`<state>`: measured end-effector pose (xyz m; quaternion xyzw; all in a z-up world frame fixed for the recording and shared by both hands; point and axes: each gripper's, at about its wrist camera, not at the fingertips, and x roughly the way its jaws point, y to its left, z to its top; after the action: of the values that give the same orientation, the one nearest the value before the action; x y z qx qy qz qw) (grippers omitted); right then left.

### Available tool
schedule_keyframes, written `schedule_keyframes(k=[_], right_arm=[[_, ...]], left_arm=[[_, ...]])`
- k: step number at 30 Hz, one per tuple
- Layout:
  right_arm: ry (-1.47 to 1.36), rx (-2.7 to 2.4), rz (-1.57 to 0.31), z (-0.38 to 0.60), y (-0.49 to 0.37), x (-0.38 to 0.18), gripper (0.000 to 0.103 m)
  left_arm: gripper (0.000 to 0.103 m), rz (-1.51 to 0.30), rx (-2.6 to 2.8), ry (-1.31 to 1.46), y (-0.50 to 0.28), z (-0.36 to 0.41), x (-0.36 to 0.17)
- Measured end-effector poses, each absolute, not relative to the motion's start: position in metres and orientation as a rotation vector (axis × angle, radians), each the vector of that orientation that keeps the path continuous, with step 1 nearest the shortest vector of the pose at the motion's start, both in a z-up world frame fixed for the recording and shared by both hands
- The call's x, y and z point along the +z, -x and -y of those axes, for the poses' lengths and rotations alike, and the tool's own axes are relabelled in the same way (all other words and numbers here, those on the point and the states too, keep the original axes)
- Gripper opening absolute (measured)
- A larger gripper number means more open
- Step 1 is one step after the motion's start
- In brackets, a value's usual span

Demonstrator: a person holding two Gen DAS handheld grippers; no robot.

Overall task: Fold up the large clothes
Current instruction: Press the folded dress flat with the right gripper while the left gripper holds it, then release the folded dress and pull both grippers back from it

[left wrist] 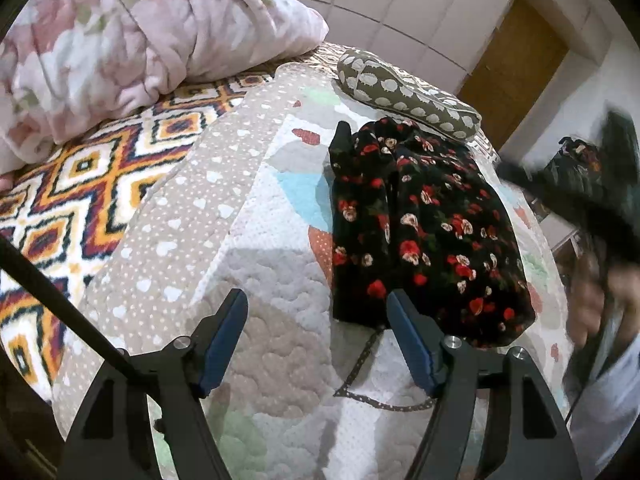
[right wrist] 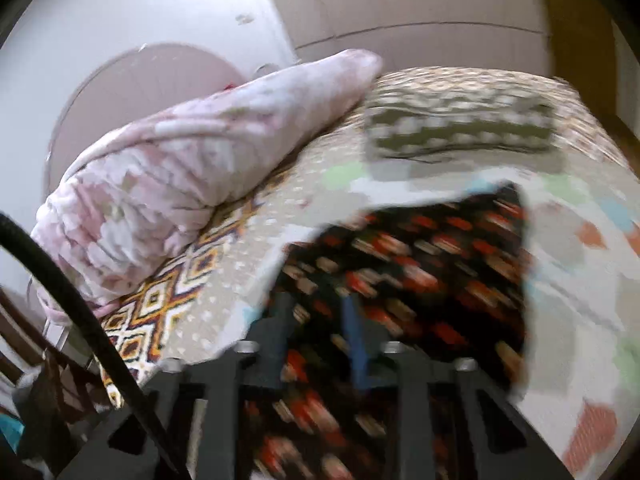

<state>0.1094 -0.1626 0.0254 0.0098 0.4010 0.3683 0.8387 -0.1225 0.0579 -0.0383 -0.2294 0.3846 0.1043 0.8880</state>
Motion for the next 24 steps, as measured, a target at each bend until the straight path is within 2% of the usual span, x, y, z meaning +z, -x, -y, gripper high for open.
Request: schedule_keyframes(k=[2, 6, 14, 19, 21, 23, 24], right_arm=[[-0.021, 0.727, -0.842, 0.187, -0.100, 0.012, 0.013], [0.083, 0.679, -0.933, 0.201, -0.089, -0.050, 0.011], [0.062, 0.663, -0.802, 0.208, -0.059, -0.017, 0.011], [0.112, 0.660, -0.839, 0.215, -0.041, -0.042, 0.013], [0.043, 0.660, -0.830, 0.229, -0.035, -0.033, 0.020], [-0.005, 0.653, -0.805, 0.243, -0.026, -0.022, 0.031], [-0.007, 0.638, -0.781, 0.249, -0.019, -0.017, 0.033]], left_arm=[[0.071, -0.812, 0.224, 0.481, 0.123, -0.054, -0.041], [0.071, -0.830, 0.228, 0.474, 0.128, -0.043, -0.041], [0.075, -0.793, 0.268, 0.406, 0.141, -0.033, -0.025], [0.076, -0.733, 0.343, 0.330, 0.150, -0.024, -0.013], [0.088, -0.672, 0.417, 0.279, 0.157, -0.019, -0.005], [0.095, -0.577, 0.480, 0.241, 0.168, -0.014, 0.006], [0.098, -0.528, 0.507, 0.227, 0.173, -0.011, 0.012]])
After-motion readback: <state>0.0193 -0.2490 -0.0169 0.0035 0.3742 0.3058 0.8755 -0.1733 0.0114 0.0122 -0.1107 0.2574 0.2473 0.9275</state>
